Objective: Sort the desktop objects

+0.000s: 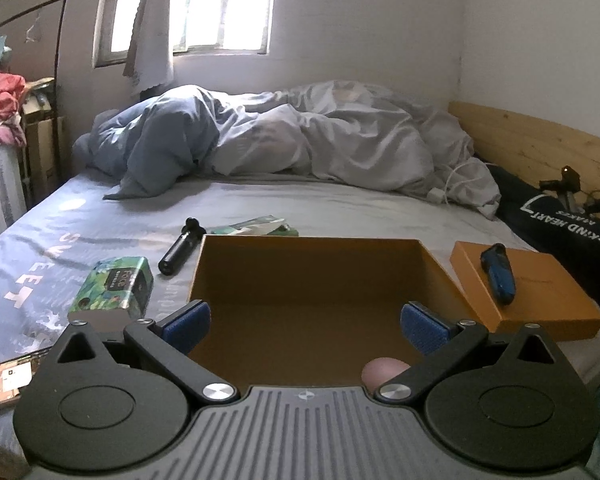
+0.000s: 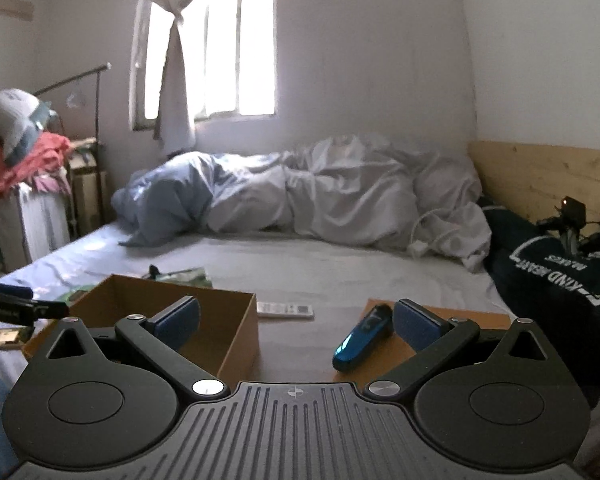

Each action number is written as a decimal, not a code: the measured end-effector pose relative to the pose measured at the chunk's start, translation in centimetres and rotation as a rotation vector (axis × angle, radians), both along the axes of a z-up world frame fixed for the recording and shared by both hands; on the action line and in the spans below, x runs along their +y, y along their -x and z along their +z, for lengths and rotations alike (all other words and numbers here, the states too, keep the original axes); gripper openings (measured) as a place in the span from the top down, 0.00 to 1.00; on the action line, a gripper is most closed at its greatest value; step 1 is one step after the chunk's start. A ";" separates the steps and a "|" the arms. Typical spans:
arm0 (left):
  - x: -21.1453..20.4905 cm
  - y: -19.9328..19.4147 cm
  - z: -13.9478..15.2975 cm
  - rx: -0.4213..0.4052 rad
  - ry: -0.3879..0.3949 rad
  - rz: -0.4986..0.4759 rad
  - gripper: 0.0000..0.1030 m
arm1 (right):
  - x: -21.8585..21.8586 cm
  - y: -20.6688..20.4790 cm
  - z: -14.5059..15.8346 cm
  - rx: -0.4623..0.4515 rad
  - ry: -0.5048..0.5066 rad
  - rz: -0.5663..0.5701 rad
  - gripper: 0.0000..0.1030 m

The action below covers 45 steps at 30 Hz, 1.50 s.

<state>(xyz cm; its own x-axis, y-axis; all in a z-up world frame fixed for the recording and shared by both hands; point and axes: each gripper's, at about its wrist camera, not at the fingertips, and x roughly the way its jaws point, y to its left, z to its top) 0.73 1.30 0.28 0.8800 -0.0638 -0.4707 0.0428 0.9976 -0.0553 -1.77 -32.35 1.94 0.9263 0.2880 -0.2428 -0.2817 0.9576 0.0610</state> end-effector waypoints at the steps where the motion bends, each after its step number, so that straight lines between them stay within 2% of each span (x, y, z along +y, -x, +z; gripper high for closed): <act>1: -0.1 0.0 0.0 0.001 0.004 -0.005 0.00 | -0.3 -0.1 -0.6 -0.007 -0.017 0.003 0.00; 5: -0.2 -0.3 -0.3 0.009 0.028 -0.010 0.00 | -1.5 -1.2 -2.9 0.100 -0.140 -0.067 0.00; 8: -0.5 -0.3 -0.5 0.006 0.014 -0.010 0.00 | -2.2 -2.2 -4.0 0.150 -0.161 -0.121 0.00; 12: -1.0 -0.2 -0.7 0.006 -0.027 -0.014 0.00 | -2.0 -2.2 -4.5 0.154 -0.125 -0.123 0.00; 22: -1.4 -0.2 -0.9 0.017 -0.047 -0.023 0.00 | 0.1 -1.5 -5.2 0.142 -0.051 -0.069 0.00; 31: -1.2 -0.1 -0.8 0.016 -0.035 -0.005 0.00 | 1.0 -0.9 -5.7 0.165 -0.050 -0.056 0.00; 34: -1.2 0.0 -0.8 0.014 -0.039 0.000 0.00 | 0.8 -1.3 -4.7 0.174 -0.050 -0.048 0.00; 45: -1.3 -0.2 -0.7 0.019 -0.041 -0.001 0.00 | 1.0 -1.0 -4.5 0.177 -0.051 -0.044 0.00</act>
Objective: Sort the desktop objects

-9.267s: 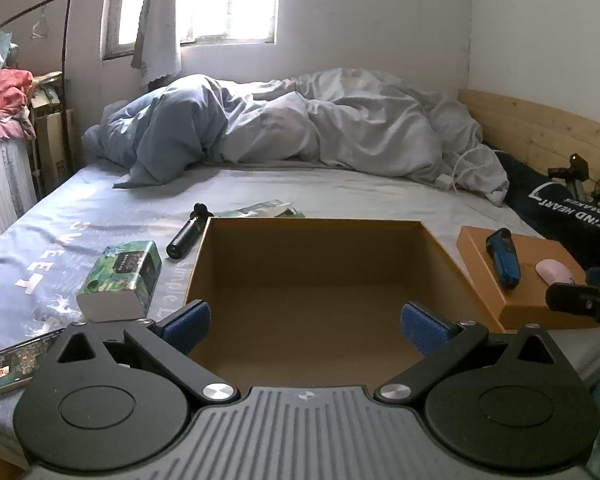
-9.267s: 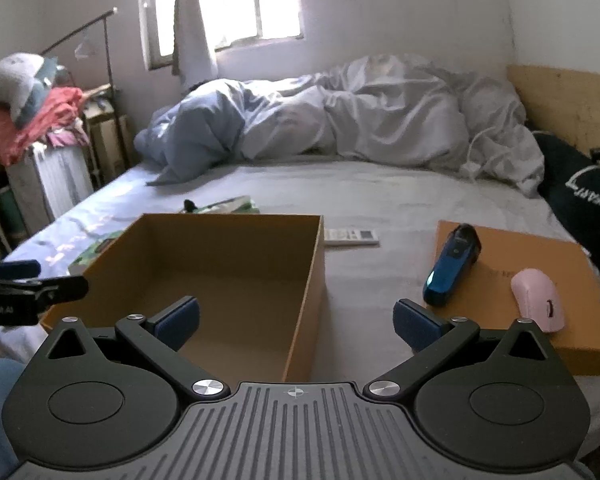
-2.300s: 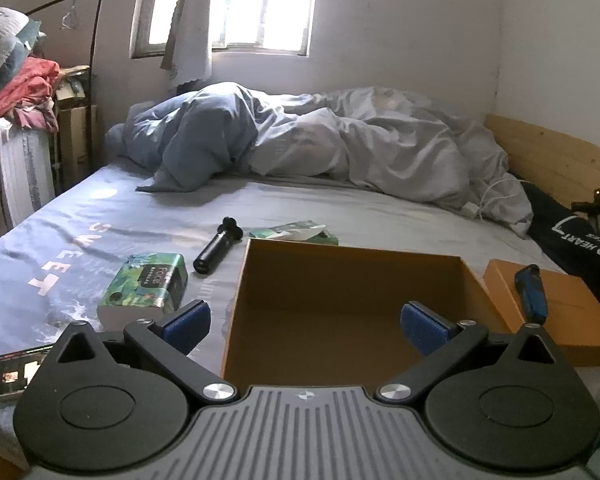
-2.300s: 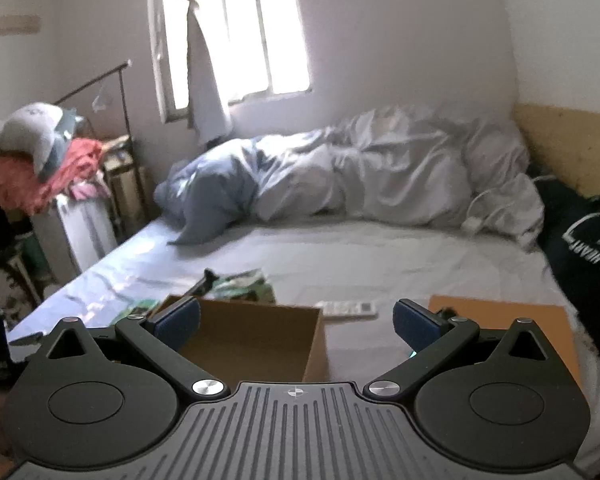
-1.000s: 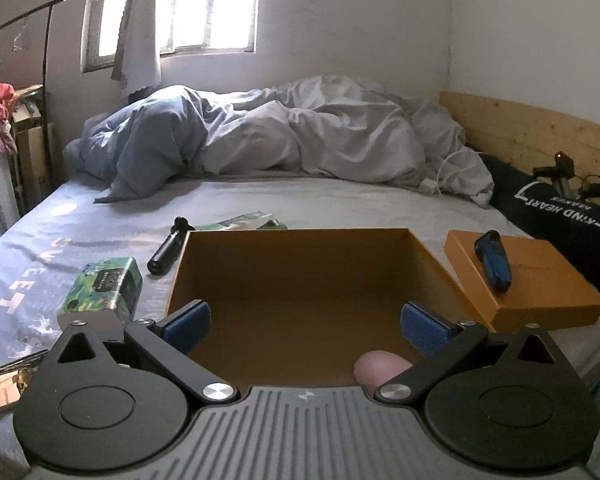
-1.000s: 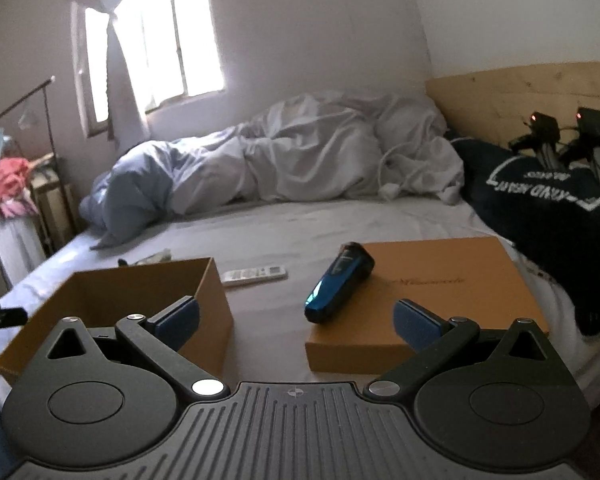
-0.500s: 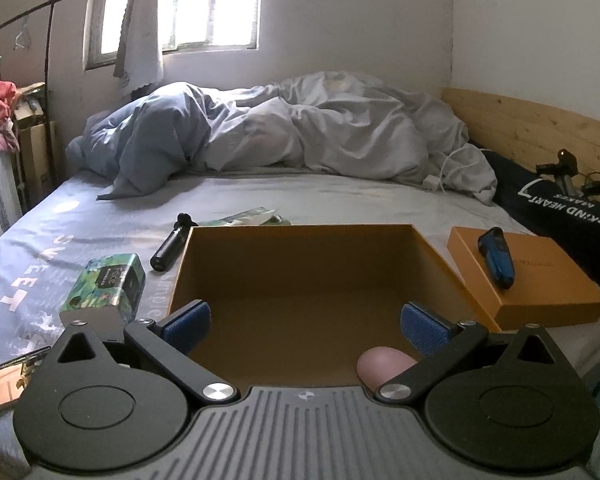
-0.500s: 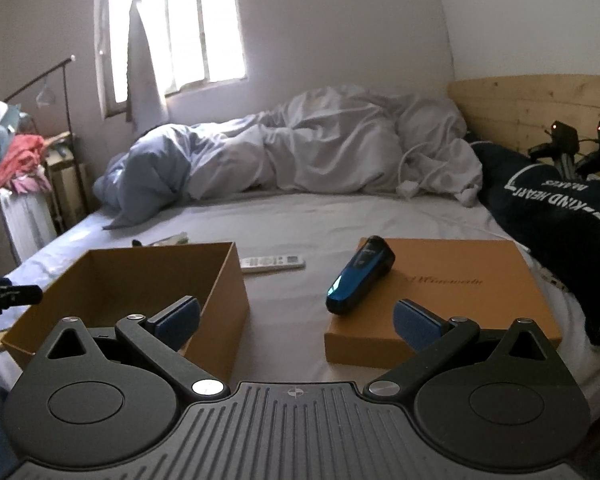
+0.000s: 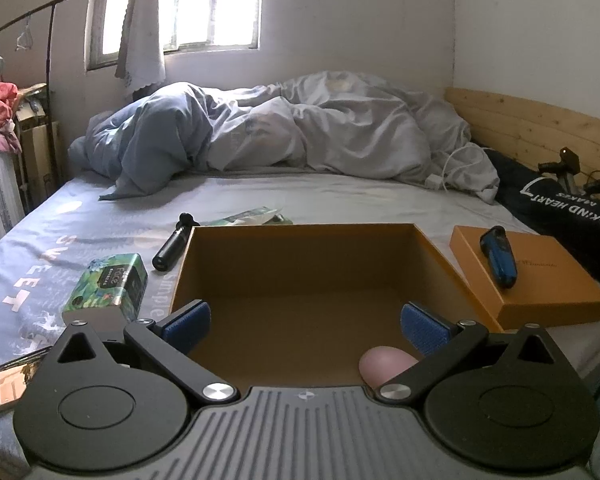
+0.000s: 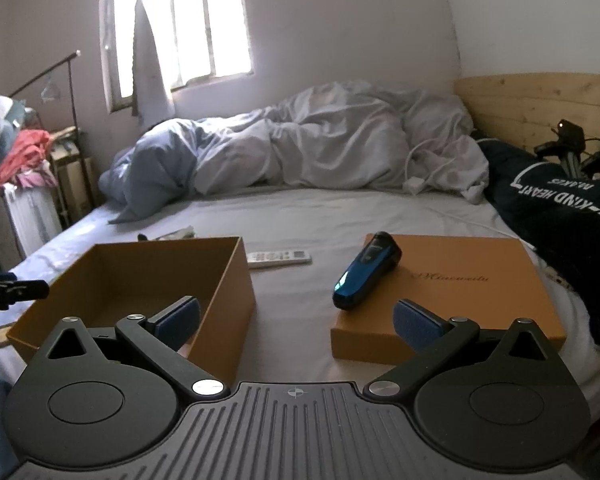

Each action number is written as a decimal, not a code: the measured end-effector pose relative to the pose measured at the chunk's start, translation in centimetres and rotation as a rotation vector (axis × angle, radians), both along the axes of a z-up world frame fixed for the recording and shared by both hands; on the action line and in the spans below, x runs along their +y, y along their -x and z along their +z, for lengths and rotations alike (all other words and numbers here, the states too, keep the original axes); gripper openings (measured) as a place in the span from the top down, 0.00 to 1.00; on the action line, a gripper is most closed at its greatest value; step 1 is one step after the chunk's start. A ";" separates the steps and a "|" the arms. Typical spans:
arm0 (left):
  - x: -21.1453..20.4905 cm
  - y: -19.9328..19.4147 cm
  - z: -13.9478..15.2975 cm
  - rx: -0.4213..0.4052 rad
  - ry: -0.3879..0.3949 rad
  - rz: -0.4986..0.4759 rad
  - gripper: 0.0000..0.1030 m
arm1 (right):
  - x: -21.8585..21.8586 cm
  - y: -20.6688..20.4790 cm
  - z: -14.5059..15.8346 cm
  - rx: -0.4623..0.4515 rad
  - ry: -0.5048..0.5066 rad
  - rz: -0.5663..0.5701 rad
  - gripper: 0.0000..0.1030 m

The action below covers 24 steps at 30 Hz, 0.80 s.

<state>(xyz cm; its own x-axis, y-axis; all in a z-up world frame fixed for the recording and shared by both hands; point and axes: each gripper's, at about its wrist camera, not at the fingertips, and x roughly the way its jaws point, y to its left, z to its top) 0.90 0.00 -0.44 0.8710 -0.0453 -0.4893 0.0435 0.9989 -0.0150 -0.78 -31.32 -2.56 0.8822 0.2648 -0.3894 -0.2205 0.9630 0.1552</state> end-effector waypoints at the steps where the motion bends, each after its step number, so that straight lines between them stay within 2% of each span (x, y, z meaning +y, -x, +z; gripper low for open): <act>1: 0.0 0.0 0.0 0.001 0.000 0.000 0.00 | 0.0 0.0 0.0 0.000 -0.001 0.000 0.00; 24: -1.1 -0.3 0.2 0.003 -0.005 -0.008 0.00 | -0.7 -0.1 0.2 -0.007 -0.023 -0.017 0.00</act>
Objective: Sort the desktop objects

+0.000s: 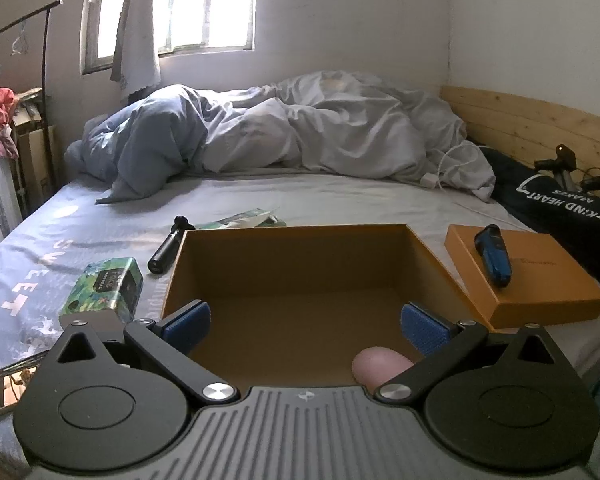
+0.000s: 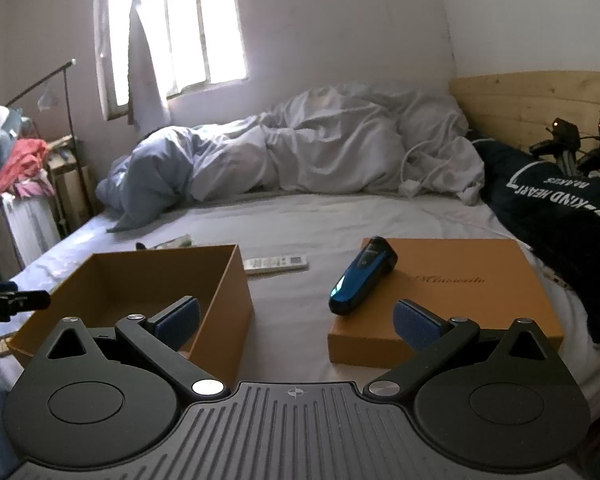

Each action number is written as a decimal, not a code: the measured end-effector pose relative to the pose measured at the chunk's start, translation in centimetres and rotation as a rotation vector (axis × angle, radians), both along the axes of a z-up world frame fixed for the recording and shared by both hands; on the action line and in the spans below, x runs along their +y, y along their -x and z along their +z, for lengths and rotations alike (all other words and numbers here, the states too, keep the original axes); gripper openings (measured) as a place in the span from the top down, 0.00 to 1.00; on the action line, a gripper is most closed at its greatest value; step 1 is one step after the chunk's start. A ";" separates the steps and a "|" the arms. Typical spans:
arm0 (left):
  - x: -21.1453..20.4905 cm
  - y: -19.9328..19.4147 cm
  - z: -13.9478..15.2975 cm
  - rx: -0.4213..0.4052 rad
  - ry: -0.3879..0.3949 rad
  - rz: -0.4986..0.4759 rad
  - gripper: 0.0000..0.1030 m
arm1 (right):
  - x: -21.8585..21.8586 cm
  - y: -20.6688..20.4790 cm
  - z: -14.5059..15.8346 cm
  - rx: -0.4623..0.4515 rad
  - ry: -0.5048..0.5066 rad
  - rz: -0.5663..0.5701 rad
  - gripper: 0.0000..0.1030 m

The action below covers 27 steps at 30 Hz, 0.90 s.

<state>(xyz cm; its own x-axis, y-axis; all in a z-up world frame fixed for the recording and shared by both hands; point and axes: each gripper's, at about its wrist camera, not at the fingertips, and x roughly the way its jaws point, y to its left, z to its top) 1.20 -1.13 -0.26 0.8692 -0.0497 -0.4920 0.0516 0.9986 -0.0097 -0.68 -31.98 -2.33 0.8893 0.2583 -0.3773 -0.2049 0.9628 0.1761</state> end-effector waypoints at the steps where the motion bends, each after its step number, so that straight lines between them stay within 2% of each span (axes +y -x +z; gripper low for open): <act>1: -0.2 0.0 0.0 0.001 0.001 -0.002 0.00 | -0.1 0.0 0.0 -0.001 -0.003 -0.002 0.00; 15: -4.4 -0.6 1.6 -0.044 -0.069 -0.075 0.00 | -1.9 -0.4 -0.1 0.032 -0.035 -0.046 0.00; 27: -10.5 -4.3 2.5 -0.048 0.026 -0.160 0.00 | -3.8 -0.7 -0.9 0.059 -0.024 -0.103 0.00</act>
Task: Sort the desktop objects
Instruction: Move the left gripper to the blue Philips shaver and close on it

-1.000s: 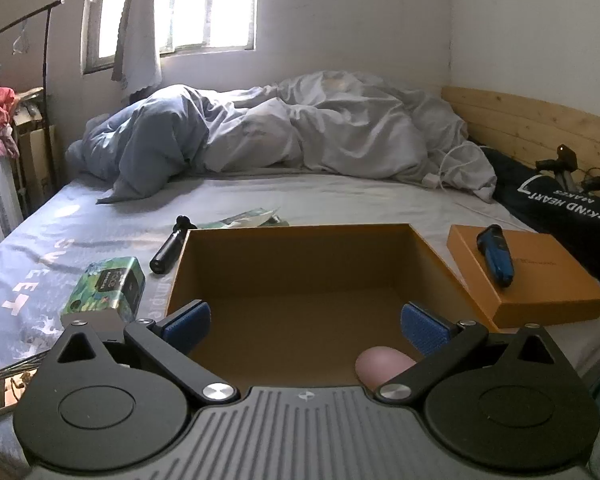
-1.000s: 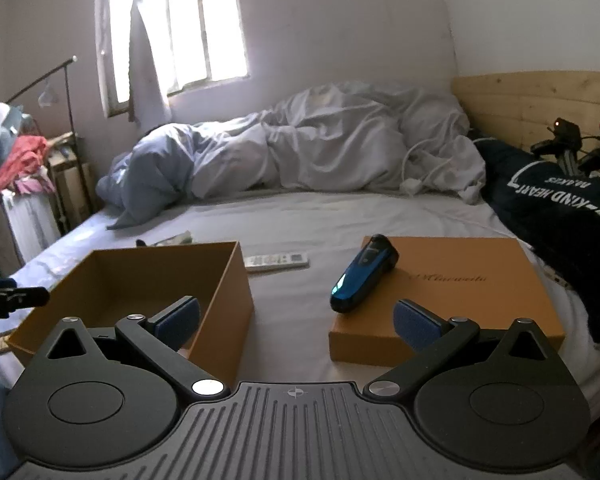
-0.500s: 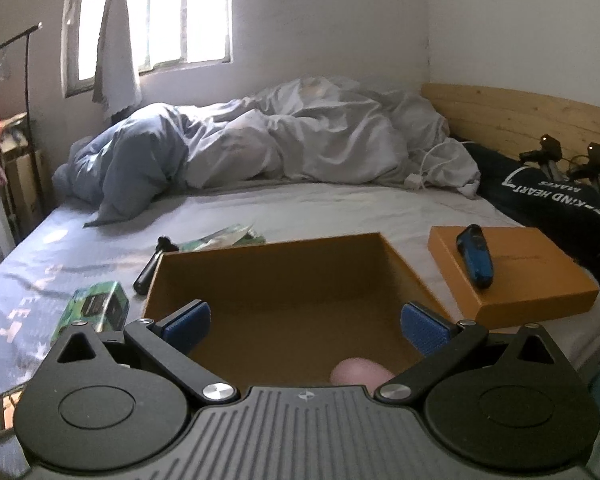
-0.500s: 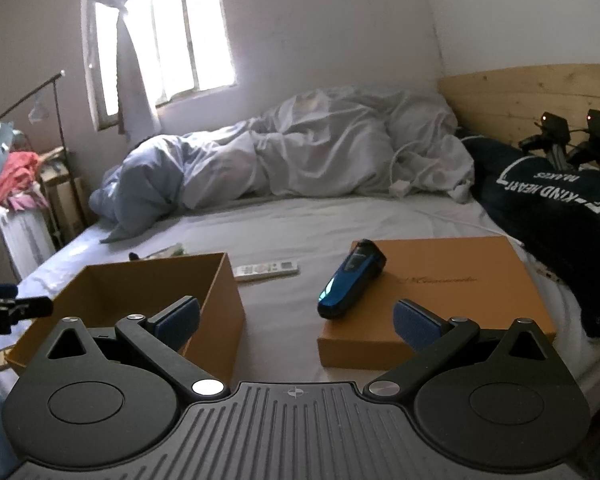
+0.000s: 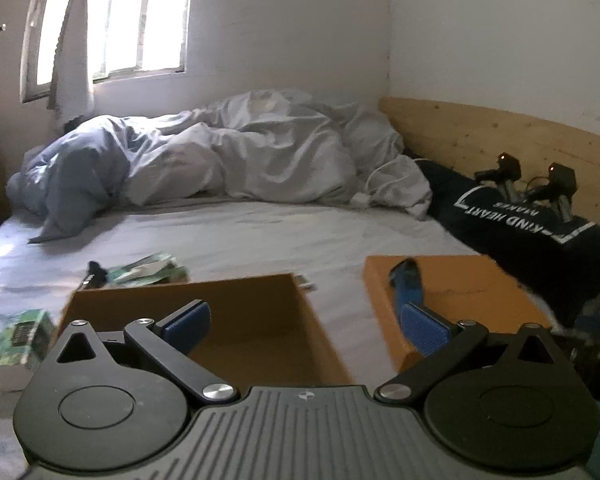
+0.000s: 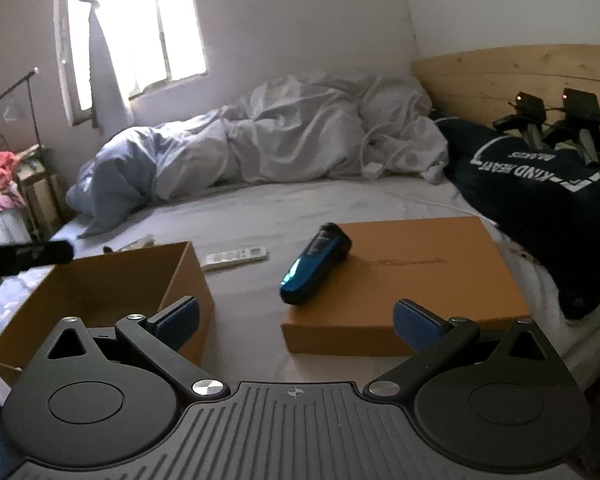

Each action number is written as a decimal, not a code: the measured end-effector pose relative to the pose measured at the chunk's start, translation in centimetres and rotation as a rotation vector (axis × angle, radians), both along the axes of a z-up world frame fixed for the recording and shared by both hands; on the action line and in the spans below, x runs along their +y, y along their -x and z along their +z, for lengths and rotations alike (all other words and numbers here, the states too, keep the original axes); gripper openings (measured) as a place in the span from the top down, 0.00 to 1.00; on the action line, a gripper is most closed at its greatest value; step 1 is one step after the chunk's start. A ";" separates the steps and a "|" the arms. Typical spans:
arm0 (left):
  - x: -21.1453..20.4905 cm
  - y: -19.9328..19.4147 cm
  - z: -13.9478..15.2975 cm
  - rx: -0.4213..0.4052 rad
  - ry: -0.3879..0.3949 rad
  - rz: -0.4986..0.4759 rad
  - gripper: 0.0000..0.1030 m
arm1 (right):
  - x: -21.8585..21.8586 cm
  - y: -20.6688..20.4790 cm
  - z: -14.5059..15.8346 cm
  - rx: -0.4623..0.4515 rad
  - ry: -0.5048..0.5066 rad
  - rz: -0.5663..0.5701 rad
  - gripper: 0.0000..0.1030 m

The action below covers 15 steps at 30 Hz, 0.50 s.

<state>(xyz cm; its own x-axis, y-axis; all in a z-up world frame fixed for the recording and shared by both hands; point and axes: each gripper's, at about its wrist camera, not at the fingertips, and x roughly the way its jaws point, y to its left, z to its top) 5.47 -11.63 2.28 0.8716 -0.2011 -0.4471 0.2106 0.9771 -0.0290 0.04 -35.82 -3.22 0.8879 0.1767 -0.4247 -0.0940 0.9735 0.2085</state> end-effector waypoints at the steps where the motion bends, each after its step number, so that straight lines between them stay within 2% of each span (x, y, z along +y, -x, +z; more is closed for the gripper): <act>1: -0.5 -0.4 0.0 0.003 0.004 -0.009 0.00 | -0.5 0.1 0.0 0.000 -0.002 -0.015 0.00; 8: -4.0 -3.7 -1.0 0.043 0.030 -0.062 0.00 | -3.7 0.4 -0.2 0.002 -0.017 -0.119 0.00; 15: -8.2 -6.2 -2.8 0.093 0.007 -0.113 0.00 | -7.0 0.9 -0.6 0.005 -0.033 -0.228 0.00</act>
<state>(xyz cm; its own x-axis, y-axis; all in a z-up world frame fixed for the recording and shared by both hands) 11.64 -19.79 -0.48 0.7981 -0.2990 -0.5230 0.3152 0.9471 -0.0604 -0.86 -42.86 -3.80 0.9044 -0.0143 -0.4264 0.1286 0.9621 0.2406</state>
